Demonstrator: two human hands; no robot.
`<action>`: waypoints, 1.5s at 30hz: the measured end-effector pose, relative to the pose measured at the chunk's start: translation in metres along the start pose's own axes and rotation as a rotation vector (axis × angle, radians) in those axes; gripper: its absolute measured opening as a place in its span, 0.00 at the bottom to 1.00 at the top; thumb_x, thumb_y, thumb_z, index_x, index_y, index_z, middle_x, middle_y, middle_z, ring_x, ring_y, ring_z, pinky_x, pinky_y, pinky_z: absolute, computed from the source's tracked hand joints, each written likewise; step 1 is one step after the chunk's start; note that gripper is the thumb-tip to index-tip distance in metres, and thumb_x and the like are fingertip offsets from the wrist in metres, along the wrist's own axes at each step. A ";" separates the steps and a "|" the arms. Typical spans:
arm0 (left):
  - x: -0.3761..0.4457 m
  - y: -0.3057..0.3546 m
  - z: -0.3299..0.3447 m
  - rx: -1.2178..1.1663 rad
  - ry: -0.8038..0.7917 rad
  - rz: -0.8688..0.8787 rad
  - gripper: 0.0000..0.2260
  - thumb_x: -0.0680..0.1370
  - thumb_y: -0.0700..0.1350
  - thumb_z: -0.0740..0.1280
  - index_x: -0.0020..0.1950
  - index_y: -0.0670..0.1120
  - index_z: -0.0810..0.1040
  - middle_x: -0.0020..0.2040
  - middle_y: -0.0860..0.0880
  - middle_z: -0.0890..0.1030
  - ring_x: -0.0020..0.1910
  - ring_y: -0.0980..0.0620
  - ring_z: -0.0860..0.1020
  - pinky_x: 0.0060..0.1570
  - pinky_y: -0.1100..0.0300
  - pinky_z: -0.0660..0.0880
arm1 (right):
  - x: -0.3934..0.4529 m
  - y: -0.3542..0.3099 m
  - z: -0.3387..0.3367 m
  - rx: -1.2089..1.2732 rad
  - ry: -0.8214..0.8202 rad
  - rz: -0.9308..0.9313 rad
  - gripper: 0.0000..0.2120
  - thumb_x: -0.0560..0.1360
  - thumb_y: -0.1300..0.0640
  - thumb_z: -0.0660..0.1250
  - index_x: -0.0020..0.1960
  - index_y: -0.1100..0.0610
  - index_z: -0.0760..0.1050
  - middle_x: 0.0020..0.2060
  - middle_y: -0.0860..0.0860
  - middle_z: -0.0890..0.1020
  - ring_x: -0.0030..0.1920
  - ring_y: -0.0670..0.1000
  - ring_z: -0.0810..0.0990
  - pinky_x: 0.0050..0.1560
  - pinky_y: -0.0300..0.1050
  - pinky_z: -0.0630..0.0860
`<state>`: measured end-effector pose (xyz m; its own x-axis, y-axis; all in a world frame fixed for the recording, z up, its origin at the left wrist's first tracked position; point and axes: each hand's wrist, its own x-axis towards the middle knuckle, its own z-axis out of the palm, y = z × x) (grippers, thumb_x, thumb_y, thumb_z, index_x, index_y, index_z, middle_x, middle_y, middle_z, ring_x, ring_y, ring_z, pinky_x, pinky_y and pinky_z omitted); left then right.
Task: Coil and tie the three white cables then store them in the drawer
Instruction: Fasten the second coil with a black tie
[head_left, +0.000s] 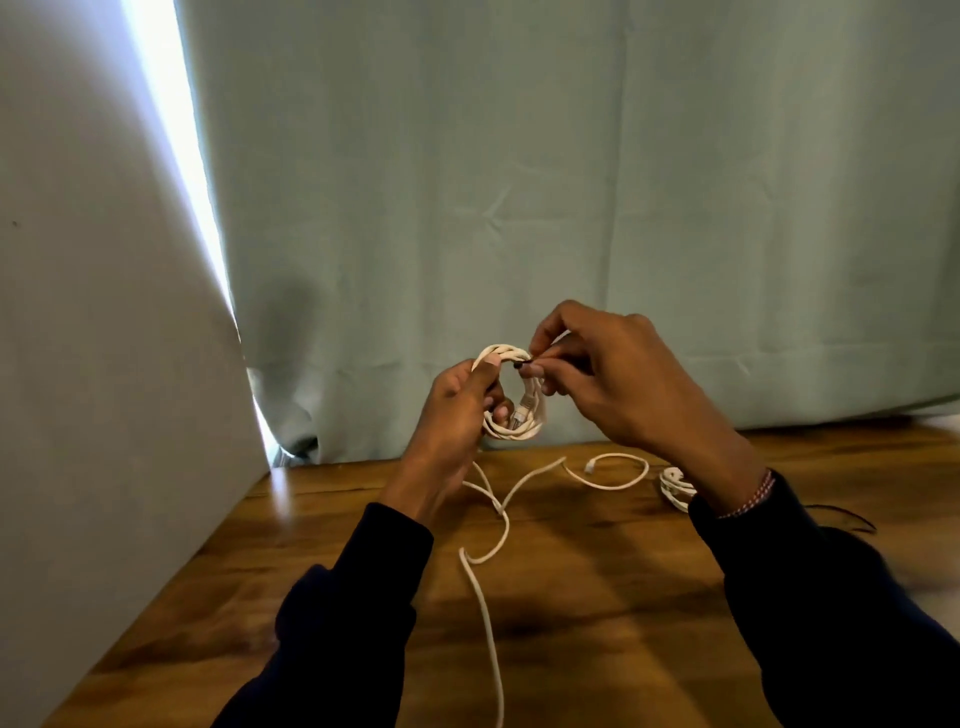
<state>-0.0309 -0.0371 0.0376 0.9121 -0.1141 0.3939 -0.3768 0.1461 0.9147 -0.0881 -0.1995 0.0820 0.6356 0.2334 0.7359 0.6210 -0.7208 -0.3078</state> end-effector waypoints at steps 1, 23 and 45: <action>0.002 0.001 -0.003 0.016 0.006 0.010 0.18 0.85 0.48 0.58 0.61 0.33 0.75 0.29 0.53 0.70 0.30 0.55 0.70 0.37 0.58 0.73 | 0.003 -0.002 0.002 0.001 0.009 0.000 0.08 0.77 0.55 0.71 0.55 0.54 0.79 0.42 0.46 0.86 0.39 0.40 0.83 0.46 0.38 0.82; 0.013 0.006 -0.019 -0.059 -0.003 0.053 0.13 0.85 0.48 0.57 0.54 0.41 0.77 0.30 0.52 0.70 0.32 0.54 0.72 0.40 0.60 0.75 | 0.017 -0.007 0.022 0.074 -0.014 0.136 0.08 0.77 0.55 0.71 0.56 0.52 0.83 0.44 0.45 0.85 0.43 0.41 0.83 0.45 0.31 0.78; 0.004 0.009 -0.003 0.141 -0.008 0.121 0.14 0.84 0.50 0.58 0.61 0.45 0.79 0.41 0.47 0.80 0.39 0.54 0.77 0.45 0.57 0.76 | 0.019 0.006 0.042 -0.205 0.217 0.099 0.07 0.72 0.51 0.76 0.49 0.50 0.86 0.59 0.49 0.77 0.58 0.47 0.75 0.48 0.35 0.68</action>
<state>-0.0296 -0.0339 0.0469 0.8574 -0.1114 0.5024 -0.5035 0.0203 0.8638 -0.0531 -0.1727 0.0687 0.5619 0.0271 0.8268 0.4419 -0.8547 -0.2723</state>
